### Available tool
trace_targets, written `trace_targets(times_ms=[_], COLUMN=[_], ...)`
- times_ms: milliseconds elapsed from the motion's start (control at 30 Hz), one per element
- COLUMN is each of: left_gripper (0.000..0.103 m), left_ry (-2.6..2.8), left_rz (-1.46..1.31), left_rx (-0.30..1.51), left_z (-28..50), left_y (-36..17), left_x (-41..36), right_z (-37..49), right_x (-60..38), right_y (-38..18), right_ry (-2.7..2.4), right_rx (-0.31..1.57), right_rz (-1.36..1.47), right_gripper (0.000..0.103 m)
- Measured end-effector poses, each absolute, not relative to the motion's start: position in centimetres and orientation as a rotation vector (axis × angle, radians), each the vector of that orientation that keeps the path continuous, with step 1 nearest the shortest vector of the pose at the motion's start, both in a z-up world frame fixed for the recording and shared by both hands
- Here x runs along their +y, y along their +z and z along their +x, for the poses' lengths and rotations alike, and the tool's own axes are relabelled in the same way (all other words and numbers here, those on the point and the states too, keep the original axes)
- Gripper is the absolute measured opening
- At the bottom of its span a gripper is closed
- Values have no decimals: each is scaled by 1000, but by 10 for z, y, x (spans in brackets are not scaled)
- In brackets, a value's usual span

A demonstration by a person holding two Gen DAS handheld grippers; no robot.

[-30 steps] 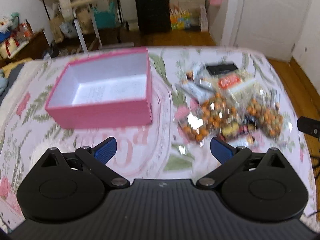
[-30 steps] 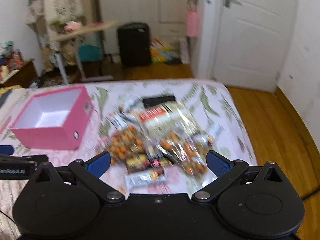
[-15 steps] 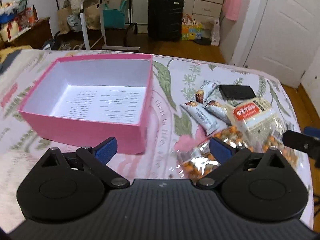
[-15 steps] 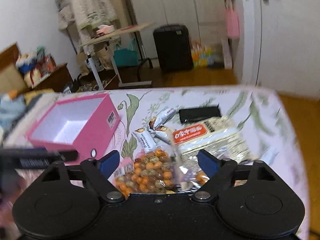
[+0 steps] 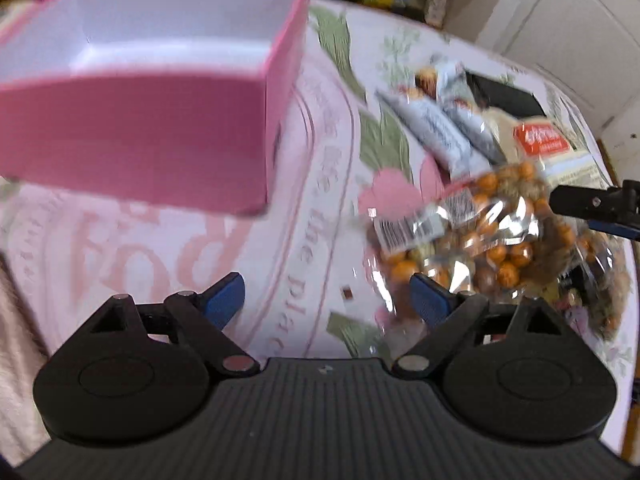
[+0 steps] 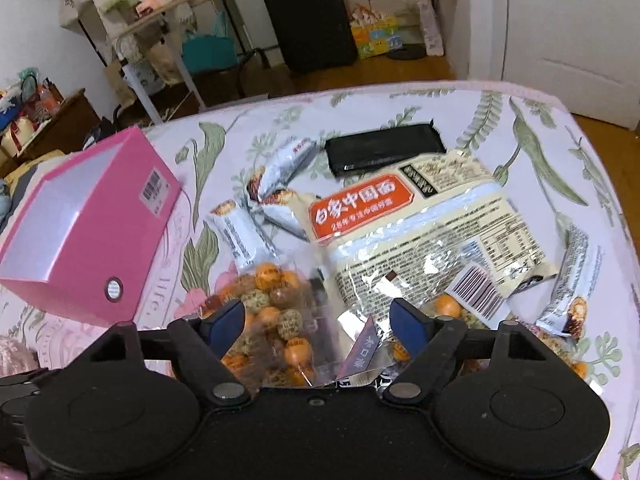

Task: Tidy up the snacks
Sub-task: 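Move the left tool to the clear bag of speckled nuts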

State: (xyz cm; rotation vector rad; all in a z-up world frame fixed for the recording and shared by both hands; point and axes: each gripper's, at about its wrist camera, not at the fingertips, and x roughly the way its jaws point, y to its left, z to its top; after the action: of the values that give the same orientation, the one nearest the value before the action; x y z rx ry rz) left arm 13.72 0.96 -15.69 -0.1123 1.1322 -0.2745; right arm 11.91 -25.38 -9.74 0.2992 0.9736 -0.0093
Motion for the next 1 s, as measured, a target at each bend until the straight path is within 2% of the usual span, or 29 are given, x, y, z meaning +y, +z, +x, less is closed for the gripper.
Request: trace_targets(times_ms=[100, 133, 167, 200, 233, 267, 433, 567, 733, 833, 867, 933, 1000], left_gripper=[91, 91, 91, 91, 92, 92, 90, 90, 94, 93, 93, 92, 92], left_ry=[-314, -355, -405, -462, -502, -487, -441, -423, -452, -447, -449, -447, -438], left_rz=[-128, -140, -165, -205, -233, -231, -149, -202, -178, -158, -164, -183, -219], left_rx=[1115, 1111, 1119, 1148, 1171, 1157, 1075, 1062, 1055, 1066, 1074, 1090, 1106], left_z=[134, 133, 132, 132, 132, 130, 122, 131, 138, 137, 138, 142, 145], left_y=[-158, -157, -157, -160, -163, -164, -162, -164, -167, -166, -166, -166, -167], left_x=[10, 9, 7, 6, 4, 2, -7, 6, 4, 3, 5, 8, 11], right_z=[123, 121, 121, 121, 120, 120, 114, 104, 100, 102, 102, 104, 107], right_x=[-256, -252, -248, -245, -242, -240, -228, -228, -242, -246, -249, -257, -264], right_y=[-104, -103, -102, -103, -102, -101, -99, -99, -105, -103, -102, -104, -107], right_ry=[32, 39, 45, 57, 79, 100, 111, 128, 120, 89, 76, 42, 61], right_rx=[998, 995, 996, 1000, 1003, 1010, 1020, 1025, 1039, 1044, 1038, 1042, 1048], right_rz=[354, 337, 302, 277, 268, 273, 194, 210, 301, 306, 308, 323, 366], right_gripper=[80, 74, 62, 58, 48, 42, 35, 29, 32, 44, 55, 65, 65])
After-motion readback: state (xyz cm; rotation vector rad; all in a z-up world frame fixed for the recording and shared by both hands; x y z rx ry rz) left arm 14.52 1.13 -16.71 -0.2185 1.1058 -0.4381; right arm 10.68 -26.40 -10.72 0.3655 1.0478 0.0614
